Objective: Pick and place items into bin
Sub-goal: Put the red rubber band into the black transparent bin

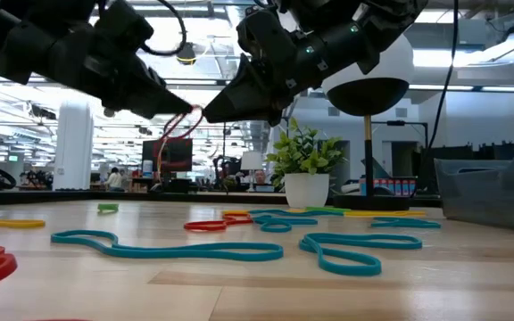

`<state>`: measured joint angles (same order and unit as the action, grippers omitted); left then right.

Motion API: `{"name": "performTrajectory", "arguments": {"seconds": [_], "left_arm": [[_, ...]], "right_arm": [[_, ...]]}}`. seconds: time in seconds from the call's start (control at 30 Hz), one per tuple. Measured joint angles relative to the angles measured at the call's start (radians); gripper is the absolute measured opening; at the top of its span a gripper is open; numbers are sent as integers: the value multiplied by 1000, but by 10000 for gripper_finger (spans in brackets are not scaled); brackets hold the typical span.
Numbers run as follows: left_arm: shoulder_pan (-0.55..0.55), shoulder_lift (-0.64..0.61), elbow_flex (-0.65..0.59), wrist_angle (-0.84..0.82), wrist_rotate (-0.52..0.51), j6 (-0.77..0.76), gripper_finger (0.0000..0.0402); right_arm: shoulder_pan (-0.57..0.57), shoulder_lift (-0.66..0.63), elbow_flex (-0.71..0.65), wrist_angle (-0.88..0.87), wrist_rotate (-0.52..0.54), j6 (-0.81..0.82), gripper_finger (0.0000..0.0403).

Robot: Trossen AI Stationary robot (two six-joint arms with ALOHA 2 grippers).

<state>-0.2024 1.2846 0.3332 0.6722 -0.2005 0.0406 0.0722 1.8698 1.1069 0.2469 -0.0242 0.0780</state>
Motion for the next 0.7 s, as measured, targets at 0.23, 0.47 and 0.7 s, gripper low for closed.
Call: {"name": "performTrajectory", "arguments": {"seconds": [0.23, 0.47, 0.7], "left_arm": [[0, 0, 0, 31, 16, 2, 0], [0, 0, 0, 31, 3, 2, 0], [0, 0, 0, 13, -61, 1, 0]], "right_arm": [[-3, 0, 0, 42, 0, 0, 77], [-3, 0, -1, 54, 0, 0, 76], [0, 0, -1, 52, -1, 0, 75]]}}
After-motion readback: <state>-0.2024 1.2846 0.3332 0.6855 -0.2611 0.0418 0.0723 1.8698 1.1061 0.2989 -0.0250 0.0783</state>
